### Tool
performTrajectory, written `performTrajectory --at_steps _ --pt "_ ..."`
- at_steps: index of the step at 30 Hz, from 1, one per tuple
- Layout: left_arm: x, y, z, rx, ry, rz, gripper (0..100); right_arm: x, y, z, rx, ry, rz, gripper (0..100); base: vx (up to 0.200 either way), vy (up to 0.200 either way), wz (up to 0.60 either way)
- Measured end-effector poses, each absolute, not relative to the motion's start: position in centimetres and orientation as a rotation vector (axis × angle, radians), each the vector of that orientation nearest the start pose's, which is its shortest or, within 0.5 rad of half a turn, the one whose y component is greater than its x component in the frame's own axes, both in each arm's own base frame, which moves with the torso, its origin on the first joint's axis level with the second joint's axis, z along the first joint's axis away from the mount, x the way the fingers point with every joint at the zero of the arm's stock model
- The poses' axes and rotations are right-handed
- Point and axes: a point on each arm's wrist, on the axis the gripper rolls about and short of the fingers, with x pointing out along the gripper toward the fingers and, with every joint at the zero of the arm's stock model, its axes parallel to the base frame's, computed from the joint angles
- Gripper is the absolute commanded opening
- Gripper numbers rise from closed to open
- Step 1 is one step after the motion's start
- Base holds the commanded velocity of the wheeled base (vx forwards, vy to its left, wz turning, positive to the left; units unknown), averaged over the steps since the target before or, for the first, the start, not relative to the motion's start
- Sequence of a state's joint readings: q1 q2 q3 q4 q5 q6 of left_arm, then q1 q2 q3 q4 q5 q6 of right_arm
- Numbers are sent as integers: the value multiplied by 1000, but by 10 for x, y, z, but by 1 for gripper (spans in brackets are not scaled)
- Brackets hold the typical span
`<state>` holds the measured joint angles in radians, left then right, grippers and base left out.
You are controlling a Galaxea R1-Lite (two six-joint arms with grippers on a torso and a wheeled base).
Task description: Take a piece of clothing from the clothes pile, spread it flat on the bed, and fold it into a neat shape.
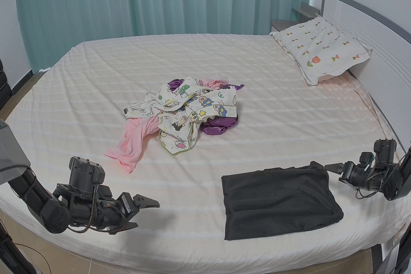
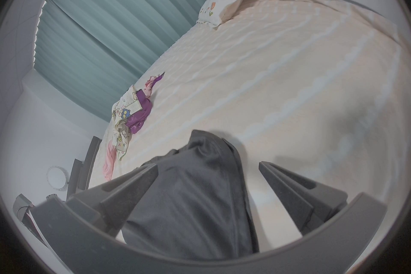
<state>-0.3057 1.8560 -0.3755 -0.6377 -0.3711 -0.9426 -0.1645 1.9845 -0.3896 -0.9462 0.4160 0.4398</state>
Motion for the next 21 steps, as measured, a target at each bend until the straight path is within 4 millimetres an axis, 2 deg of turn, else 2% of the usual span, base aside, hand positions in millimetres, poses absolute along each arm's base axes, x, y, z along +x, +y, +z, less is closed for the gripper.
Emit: performTrajectory --at_steps 8,9,15,21 --pt "229 -81 44 -877 1097 -182 100 314 -23 23 600 669 154 100 0 0 0" --pt "229 -81 44 -877 1097 -182 100 319 -22 21 598 667 158 0 0 0 0" --pt "229 -81 44 -877 1098 -181 100 338 -17 10 584 673 145 0 0 0 0" --pt "229 -81 44 -878 1099 -180 100 343 -21 5 587 675 122 0 0 0 0"
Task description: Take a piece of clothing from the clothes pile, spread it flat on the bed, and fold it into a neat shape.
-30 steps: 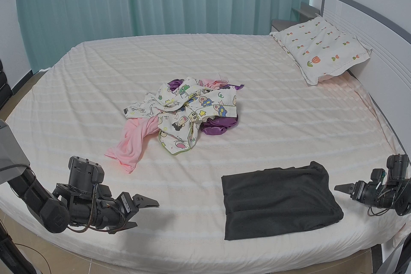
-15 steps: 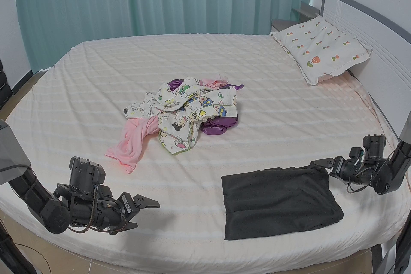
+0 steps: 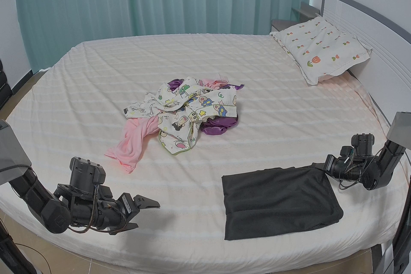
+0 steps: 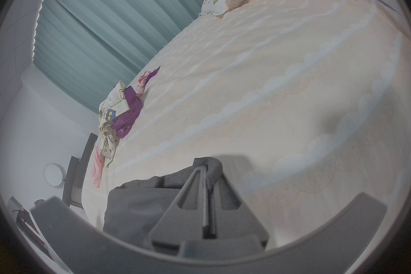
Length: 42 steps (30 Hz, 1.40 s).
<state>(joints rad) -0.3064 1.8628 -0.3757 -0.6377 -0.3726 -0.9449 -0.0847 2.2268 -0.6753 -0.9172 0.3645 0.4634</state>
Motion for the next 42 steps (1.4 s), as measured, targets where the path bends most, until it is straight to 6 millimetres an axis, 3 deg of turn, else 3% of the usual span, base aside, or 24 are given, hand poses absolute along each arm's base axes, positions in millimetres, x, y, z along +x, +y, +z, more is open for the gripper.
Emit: performTrajectory --at_steps 11,12,20,25,41,42 --pt "229 -81 43 -878 1101 -180 100 343 -32 3 682 674 61 0 0 0 0" --pt "229 -81 43 -877 1101 -180 100 342 -32 3 683 675 59 100 0 0 0" --pt "229 -81 43 -877 1103 -179 100 339 -37 5 706 666 42 100 0 0 0" --pt "229 -81 43 -877 1103 -179 100 325 -39 10 712 676 28 100 0 0 0" --pt "229 -81 43 -876 1104 -177 100 210 -25 13 620 878 40 100 0 0 0" --pt "229 -81 43 -877 1104 -177 100 205 -24 14 618 882 41 0 0 0 0"
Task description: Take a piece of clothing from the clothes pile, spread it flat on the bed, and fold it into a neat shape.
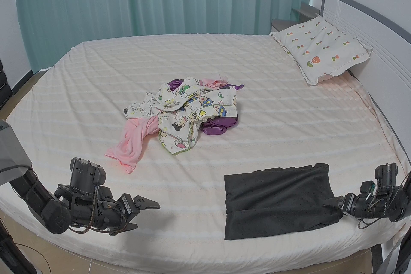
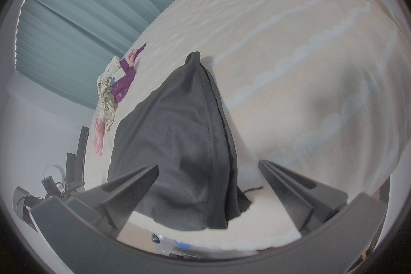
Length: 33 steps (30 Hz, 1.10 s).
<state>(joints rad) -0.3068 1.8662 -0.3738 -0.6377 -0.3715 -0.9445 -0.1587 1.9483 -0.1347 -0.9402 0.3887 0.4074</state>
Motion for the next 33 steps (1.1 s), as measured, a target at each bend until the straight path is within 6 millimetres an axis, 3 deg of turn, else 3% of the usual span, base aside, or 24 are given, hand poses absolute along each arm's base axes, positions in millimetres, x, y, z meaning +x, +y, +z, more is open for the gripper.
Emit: performTrajectory --at_steps 19,32,33 --pt "229 -81 43 -876 1103 -177 100 174 -20 18 591 914 32 0 0 0 0" --pt "229 -81 43 -876 1103 -177 100 163 -35 15 554 951 -13 0 0 0 0" --pt "229 -81 43 -876 1103 -177 100 163 -36 15 554 951 -13 100 0 0 0"
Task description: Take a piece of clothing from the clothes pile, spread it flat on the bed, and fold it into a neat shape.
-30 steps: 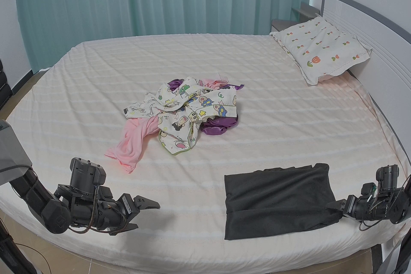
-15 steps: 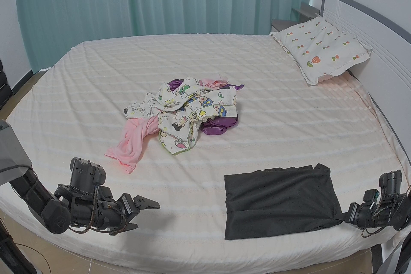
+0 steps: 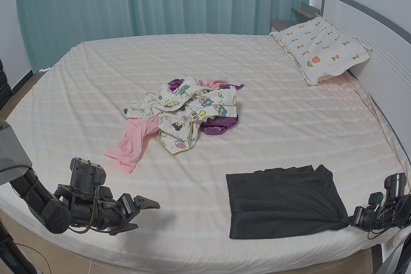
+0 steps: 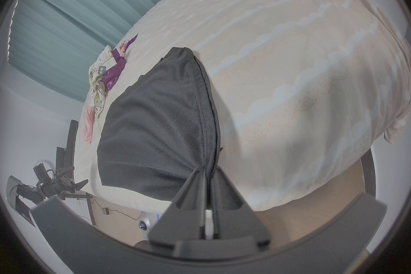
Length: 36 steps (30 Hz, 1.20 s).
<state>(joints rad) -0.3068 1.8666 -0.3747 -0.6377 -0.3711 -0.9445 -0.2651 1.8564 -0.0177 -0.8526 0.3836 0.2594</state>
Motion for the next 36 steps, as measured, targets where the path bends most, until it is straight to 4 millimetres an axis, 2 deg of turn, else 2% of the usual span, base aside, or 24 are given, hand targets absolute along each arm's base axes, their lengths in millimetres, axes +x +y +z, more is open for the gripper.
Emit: performTrajectory --at_steps 11,14,18,25,36 --pt "229 -81 43 -876 1104 -177 100 164 -37 19 555 912 -12 100 0 0 0" --pt "229 -81 43 -879 1102 -176 100 166 -38 28 594 855 -16 100 0 0 0" --pt "228 -86 45 -897 1108 -176 100 178 -42 41 655 765 -12 100 0 0 0" --pt "226 -95 48 -911 1114 -195 100 196 -40 51 719 714 29 100 0 -200 0" --pt "224 -101 54 -905 1105 -229 100 191 -43 46 751 731 21 100 0 -200 0"
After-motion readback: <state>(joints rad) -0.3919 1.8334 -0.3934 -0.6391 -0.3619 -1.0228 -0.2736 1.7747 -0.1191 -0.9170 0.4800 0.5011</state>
